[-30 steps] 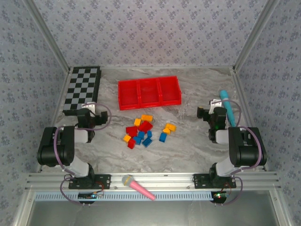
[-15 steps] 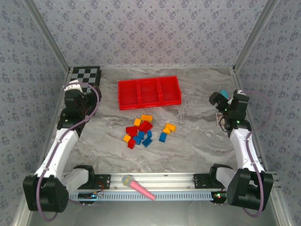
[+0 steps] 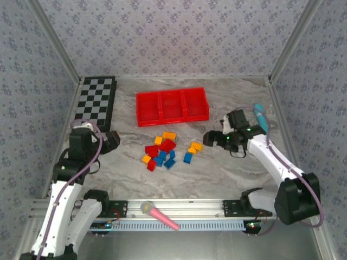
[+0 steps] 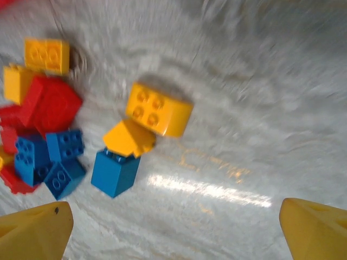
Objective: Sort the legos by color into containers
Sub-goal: Move the lego to the center of the table.
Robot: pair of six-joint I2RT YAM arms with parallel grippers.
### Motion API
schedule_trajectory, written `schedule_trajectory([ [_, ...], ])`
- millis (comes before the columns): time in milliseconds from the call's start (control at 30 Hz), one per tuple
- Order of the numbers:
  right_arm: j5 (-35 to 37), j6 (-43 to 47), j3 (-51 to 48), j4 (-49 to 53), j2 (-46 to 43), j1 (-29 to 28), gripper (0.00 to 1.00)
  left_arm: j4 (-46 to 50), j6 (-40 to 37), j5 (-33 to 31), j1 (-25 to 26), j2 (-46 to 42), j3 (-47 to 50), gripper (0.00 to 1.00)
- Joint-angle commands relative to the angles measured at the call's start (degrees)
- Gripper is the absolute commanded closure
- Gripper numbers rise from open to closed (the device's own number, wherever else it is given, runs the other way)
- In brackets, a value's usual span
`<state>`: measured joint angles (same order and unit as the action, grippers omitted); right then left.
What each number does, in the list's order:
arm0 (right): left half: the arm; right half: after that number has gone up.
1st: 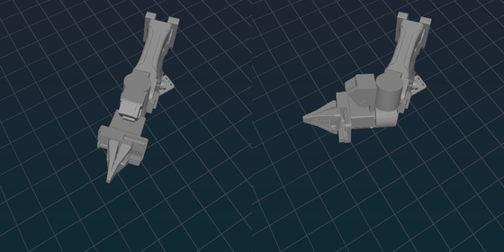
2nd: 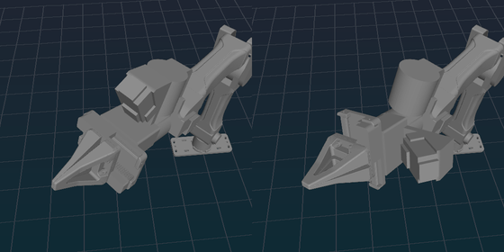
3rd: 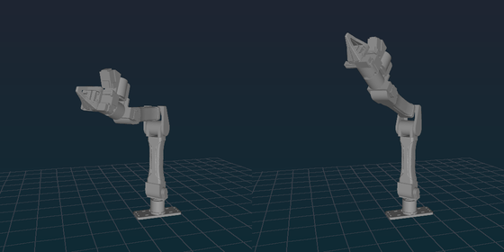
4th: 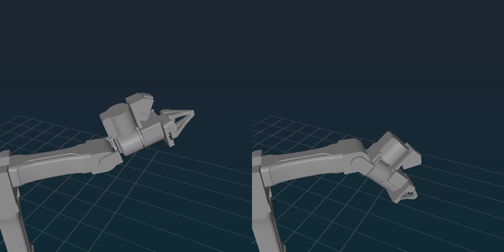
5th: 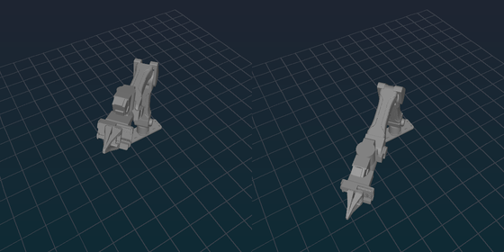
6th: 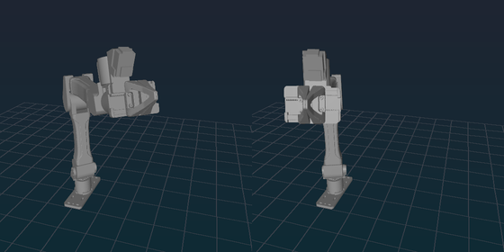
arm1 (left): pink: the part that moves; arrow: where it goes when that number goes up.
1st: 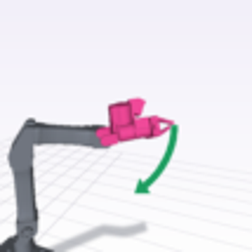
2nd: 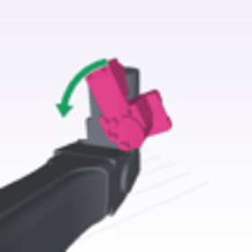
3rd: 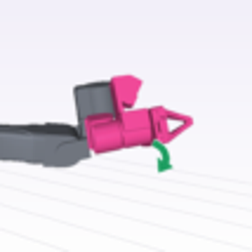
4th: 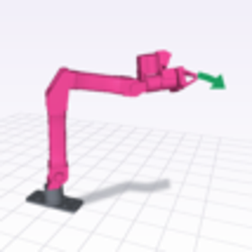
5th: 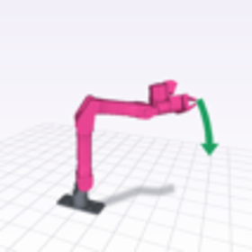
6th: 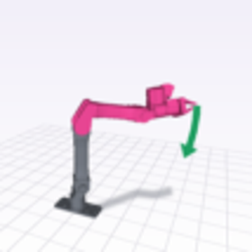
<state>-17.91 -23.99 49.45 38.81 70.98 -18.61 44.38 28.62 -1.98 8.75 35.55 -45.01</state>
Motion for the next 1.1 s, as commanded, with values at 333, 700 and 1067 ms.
schedule_trajectory([
  [333,26.73,-42.76,-1.73,-8.87,6.35,-19.55,0.01,3.05,-1.54,2.15,0.28,1.27,-0.51,0.00],
  [700,17.19,-5.01,15.74,1.99,21.26,-15.34,0.04,2.21,-1.99,4.65,0.39,-0.55,0.00,0.00],
  [1067,24.49,7.32,21.42,13.43,29.06,-13.58,0.02,1.93,-1.82,5.40,0.92,-0.21,0.23,0.00],
])
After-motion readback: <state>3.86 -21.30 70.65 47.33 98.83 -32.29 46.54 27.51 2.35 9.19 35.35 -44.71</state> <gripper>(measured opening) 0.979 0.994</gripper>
